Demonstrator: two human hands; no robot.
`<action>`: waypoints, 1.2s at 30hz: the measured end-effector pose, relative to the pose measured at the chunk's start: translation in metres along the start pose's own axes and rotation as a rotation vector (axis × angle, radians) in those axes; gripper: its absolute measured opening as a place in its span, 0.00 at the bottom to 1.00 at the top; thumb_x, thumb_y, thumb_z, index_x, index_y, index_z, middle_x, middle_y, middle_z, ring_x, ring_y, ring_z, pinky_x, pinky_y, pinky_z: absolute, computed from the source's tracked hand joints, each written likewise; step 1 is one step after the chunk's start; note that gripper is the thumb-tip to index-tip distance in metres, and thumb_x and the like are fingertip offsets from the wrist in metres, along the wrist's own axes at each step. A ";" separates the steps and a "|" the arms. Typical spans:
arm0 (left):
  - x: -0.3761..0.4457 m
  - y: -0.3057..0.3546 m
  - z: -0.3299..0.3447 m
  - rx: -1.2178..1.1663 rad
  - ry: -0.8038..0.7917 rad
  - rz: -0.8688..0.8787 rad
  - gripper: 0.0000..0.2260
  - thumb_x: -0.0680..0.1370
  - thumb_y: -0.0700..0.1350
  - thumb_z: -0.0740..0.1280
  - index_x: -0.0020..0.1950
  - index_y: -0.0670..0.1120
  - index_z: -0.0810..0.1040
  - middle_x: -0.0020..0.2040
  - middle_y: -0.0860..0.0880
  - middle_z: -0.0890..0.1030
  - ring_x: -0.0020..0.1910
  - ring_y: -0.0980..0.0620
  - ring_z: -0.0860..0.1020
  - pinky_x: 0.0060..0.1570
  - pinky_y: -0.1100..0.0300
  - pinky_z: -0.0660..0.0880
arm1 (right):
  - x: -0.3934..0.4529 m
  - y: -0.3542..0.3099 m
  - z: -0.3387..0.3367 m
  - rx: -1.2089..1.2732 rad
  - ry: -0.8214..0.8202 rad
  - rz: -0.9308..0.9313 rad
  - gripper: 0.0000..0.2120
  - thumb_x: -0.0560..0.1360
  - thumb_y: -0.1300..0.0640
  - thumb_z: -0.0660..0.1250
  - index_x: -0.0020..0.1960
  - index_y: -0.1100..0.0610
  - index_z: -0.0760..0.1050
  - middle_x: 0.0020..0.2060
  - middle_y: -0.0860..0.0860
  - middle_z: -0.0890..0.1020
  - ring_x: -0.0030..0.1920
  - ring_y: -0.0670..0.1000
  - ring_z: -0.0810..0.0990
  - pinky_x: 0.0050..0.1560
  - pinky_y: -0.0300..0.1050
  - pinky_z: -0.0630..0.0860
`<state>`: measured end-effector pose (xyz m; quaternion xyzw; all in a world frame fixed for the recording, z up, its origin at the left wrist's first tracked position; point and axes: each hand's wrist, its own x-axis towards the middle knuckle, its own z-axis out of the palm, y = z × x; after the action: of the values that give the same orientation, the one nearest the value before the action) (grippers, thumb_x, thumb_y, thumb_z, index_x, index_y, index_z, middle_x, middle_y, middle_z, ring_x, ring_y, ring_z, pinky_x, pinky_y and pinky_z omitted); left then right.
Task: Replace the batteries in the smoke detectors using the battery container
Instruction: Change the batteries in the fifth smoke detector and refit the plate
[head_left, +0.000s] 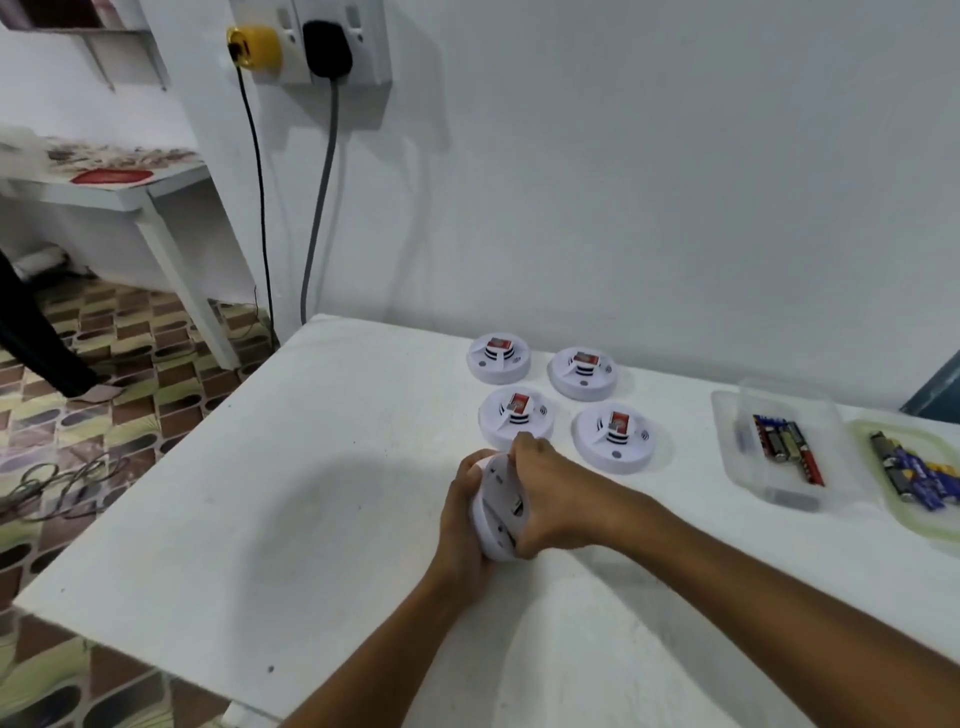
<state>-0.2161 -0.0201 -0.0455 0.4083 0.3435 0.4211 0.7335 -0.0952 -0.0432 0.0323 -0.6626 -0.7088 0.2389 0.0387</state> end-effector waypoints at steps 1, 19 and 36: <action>0.000 -0.002 0.001 0.037 -0.012 0.016 0.22 0.71 0.58 0.57 0.54 0.44 0.77 0.43 0.46 0.85 0.44 0.51 0.83 0.42 0.59 0.79 | -0.001 0.001 0.001 -0.008 -0.013 0.007 0.34 0.62 0.55 0.78 0.58 0.56 0.58 0.53 0.54 0.68 0.48 0.52 0.75 0.37 0.44 0.75; 0.008 -0.015 0.008 0.097 -0.020 0.139 0.18 0.72 0.59 0.57 0.54 0.49 0.74 0.48 0.49 0.82 0.46 0.52 0.81 0.46 0.56 0.78 | -0.003 0.011 -0.003 -0.124 -0.040 -0.118 0.33 0.62 0.55 0.79 0.51 0.55 0.55 0.47 0.51 0.62 0.39 0.45 0.65 0.29 0.38 0.62; 0.002 0.004 -0.009 -0.567 0.048 -0.224 0.23 0.77 0.58 0.54 0.46 0.45 0.83 0.43 0.43 0.83 0.41 0.45 0.81 0.44 0.52 0.76 | -0.002 0.020 0.010 0.253 0.051 -0.218 0.38 0.68 0.58 0.73 0.73 0.53 0.61 0.59 0.50 0.68 0.58 0.46 0.68 0.60 0.40 0.70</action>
<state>-0.2247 -0.0139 -0.0460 0.1370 0.2724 0.4261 0.8517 -0.0800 -0.0482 0.0163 -0.5774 -0.7395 0.3038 0.1657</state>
